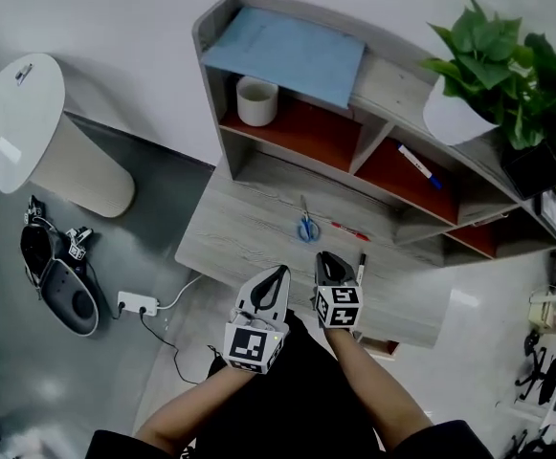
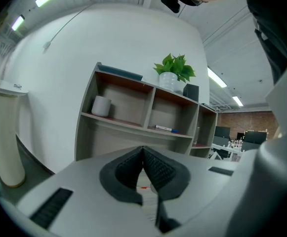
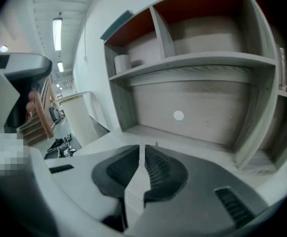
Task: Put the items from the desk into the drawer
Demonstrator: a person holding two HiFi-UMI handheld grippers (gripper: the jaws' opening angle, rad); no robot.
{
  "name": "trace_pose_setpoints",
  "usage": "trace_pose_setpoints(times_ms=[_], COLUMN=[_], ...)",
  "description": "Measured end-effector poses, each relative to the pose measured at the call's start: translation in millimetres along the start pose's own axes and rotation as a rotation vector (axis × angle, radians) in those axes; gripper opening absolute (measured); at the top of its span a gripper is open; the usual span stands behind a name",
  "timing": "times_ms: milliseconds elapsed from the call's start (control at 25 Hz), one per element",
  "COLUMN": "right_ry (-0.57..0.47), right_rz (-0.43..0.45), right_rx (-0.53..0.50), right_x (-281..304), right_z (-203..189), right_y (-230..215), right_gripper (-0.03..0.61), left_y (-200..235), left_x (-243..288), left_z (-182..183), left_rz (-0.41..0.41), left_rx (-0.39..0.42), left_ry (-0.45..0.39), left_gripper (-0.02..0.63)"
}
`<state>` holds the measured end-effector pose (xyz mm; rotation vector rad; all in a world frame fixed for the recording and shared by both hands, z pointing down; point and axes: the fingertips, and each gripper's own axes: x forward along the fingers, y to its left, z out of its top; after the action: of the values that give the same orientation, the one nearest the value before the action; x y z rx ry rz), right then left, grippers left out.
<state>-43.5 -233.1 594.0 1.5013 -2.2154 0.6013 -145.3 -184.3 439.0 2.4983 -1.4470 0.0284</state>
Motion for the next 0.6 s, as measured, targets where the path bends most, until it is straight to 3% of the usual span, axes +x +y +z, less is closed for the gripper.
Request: trace_pose_setpoints(times_ms=[600], right_ry=[0.239], right_rz=[0.060], right_rx=[-0.059], right_x=[109], right_z=[-50], right_y=[-37], right_gripper=[0.083], left_y=[43], left_x=[30], left_z=[-10], left_rz=[0.171], left_rx=[-0.020], left_ry=[0.014], left_gripper=[0.005])
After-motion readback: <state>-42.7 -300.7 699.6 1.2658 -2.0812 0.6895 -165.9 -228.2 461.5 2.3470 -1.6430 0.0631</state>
